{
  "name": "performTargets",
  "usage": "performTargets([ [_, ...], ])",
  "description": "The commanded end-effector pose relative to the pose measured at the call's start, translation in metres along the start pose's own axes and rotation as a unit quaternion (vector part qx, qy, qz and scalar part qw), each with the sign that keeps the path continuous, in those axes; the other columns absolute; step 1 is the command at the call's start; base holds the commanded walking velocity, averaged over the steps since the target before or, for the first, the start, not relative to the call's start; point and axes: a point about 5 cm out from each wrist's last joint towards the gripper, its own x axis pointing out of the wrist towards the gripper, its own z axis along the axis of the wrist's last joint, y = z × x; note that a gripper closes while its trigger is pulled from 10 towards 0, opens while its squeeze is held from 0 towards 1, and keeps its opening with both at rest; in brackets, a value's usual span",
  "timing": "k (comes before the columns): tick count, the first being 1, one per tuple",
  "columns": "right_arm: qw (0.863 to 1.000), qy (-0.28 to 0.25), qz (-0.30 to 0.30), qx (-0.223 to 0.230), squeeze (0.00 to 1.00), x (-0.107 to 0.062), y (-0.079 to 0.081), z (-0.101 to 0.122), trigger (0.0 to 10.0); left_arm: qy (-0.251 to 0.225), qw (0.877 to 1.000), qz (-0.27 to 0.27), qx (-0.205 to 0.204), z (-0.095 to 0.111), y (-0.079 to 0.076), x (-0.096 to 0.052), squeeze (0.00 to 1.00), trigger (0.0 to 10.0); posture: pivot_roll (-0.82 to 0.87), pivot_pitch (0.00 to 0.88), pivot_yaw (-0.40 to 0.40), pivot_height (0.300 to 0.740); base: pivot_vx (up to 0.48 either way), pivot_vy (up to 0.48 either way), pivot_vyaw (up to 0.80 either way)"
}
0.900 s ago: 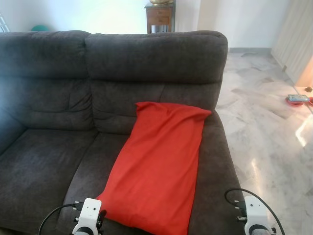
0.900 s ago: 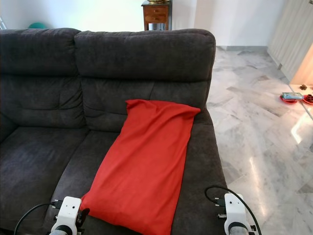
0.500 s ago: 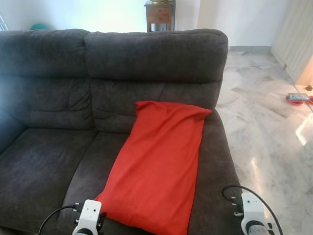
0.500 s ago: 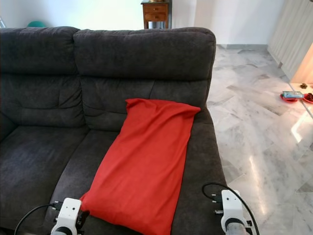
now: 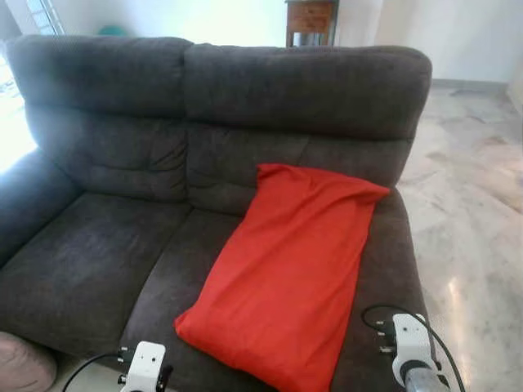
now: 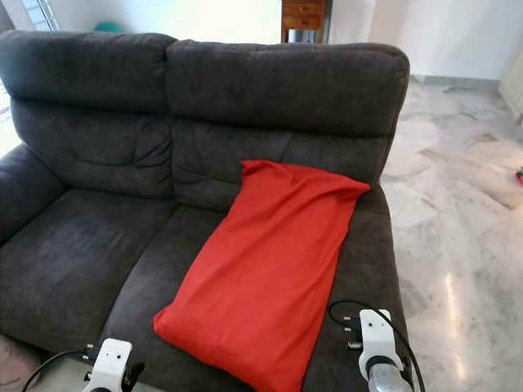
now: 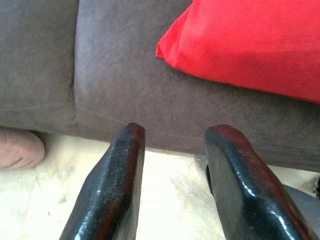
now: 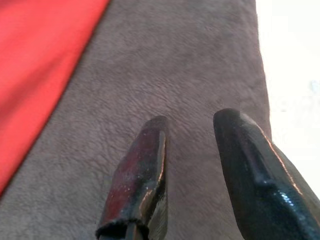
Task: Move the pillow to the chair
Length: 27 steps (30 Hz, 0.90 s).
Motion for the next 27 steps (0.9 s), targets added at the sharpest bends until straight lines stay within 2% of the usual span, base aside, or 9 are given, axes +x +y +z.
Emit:
performTargets([
  [1,1.0,0.0,-0.005,0.007,0.0,-0.001,-0.0021,-0.0021,10.0,0.009,1.0,-0.001,-0.001,-0.0019,0.0008,0.0001,0.0,10.0,0.0,0.046,0.031,0.74,0.0,0.0,0.0],
  [13,1.0,0.001,-0.004,0.007,0.0,-0.001,-0.0016,-0.0022,10.0,0.01,1.0,-0.005,0.001,-0.001,-0.0021,0.0011,0.0,10.0,0.0,0.032,0.032,0.74,0.0,0.0,0.0],
  [27,1.0,0.0,0.001,0.004,0.0,-0.0003,0.0014,-0.0006,10.0,0.005,1.0,-0.011,0.003,-0.0004,-0.0044,0.001,0.0,10.0,0.0,0.029,0.034,0.74,0.0,0.291,0.0],
])
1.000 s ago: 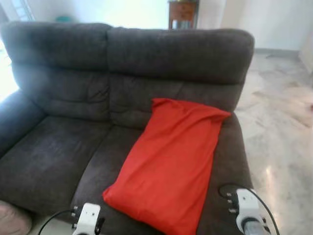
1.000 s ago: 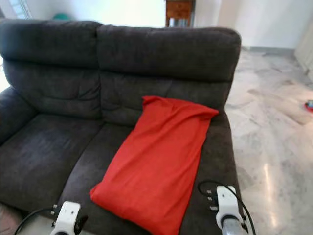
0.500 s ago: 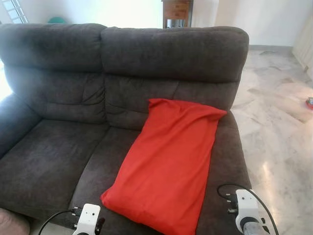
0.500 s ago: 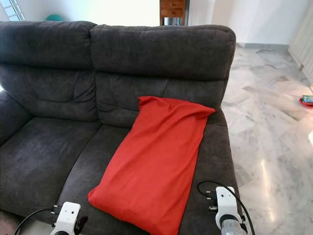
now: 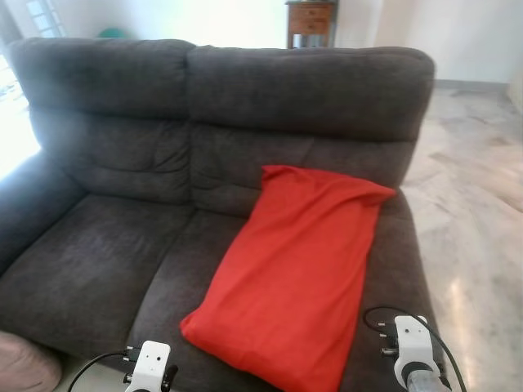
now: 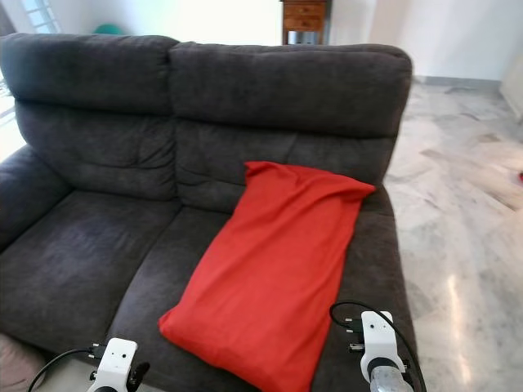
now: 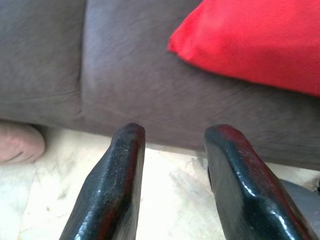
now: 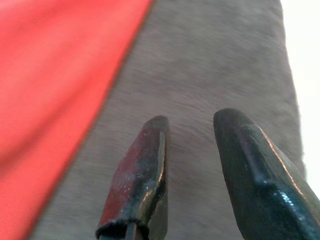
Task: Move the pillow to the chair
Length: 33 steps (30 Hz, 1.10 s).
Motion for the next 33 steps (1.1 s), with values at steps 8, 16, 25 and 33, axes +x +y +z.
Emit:
performTargets([
  [8,1.0,0.0,0.005,0.002,0.0,0.0001,0.0039,0.0003,10.0,-0.003,1.0,-0.002,0.006,0.0,0.0021,-0.0004,0.0,10.0,0.0,0.042,0.033,0.74,0.0,0.347,0.0],
  [16,1.0,-0.003,0.01,0.002,0.0,0.0001,0.0054,0.0009,10.0,-0.002,1.0,-0.002,0.005,0.0002,0.001,-0.0002,0.0,10.0,0.0,0.047,0.034,0.74,0.0,0.32,0.55],
  [25,1.0,-0.002,0.009,0.011,0.0,0.0006,0.0059,0.0019,10.0,-0.002,1.0,-0.005,0.005,0.0013,-0.0027,0.0008,0.0,10.0,0.01,0.053,0.033,0.74,0.0,0.309,0.0],
  [33,1.0,-0.002,0.01,0.011,0.0,0.0006,0.0063,0.0017,10.0,0.002,1.0,-0.006,0.005,0.0,-0.0039,0.0005,0.0,10.0,0.01,0.051,0.033,0.74,0.0,0.309,0.0],
])
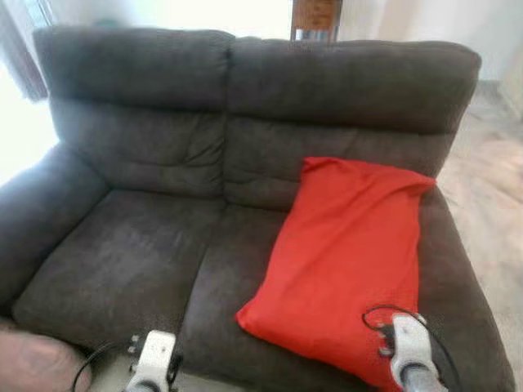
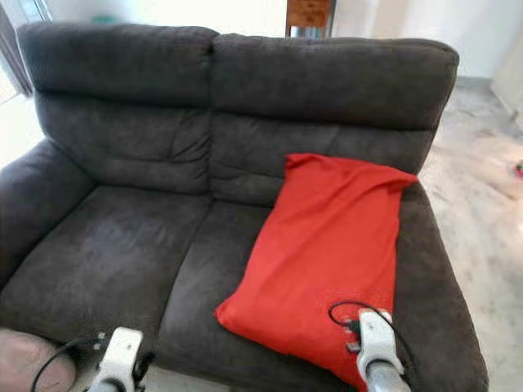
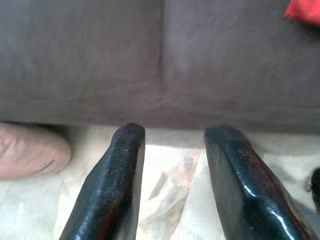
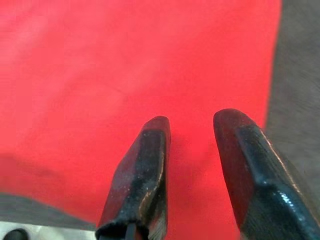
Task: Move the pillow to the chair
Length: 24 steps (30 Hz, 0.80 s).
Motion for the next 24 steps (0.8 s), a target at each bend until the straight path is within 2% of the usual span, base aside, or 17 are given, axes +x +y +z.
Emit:
performTargets([
  [1,1.0,0.007,-0.002,-0.001,0.0,-0.0015,-0.0034,-0.0043,10.0,0.005,1.0,-0.004,0.004,-0.0016,-0.0027,-0.0003,0.0,10.0,0.01,0.05,0.032,0.74,0.0,0.307,0.0],
  [24,1.0,0.003,0.02,-0.017,0.0,-0.001,0.0057,-0.0025,10.0,0.016,1.0,-0.006,0.005,-0.0075,-0.0017,-0.0026,0.0,10.0,0.0,0.044,0.036,0.74,0.0,0.313,0.03],
])
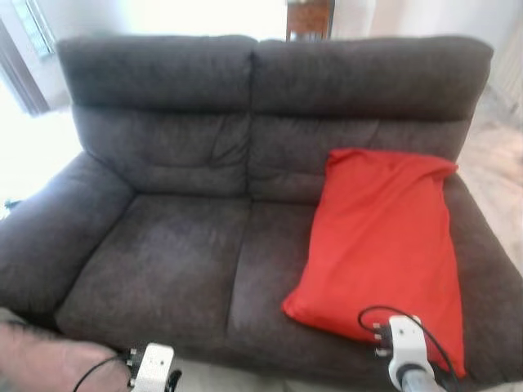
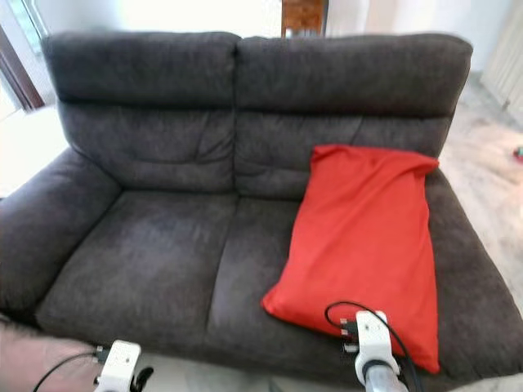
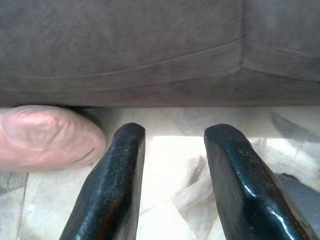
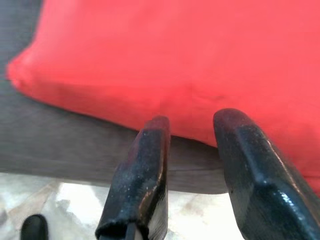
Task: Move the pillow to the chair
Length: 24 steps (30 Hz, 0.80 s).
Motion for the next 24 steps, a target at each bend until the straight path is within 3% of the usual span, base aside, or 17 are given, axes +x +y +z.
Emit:
performTargets([
  [1,1.0,0.001,0.002,-0.003,0.0,-0.0003,-0.0011,-0.0007,10.0,0.007,1.0,-0.005,0.005,-0.0013,-0.003,0.0002,0.0,10.0,0.0,0.049,0.036,0.74,0.0,0.315,0.8],
  [24,1.0,0.01,0.024,0.003,0.0,-0.0006,0.0084,-0.0027,10.0,-0.011,1.0,-0.004,0.006,0.0029,-0.0013,0.0004,0.0,10.0,0.01,0.083,0.034,0.74,0.0,0.315,0.03],
])
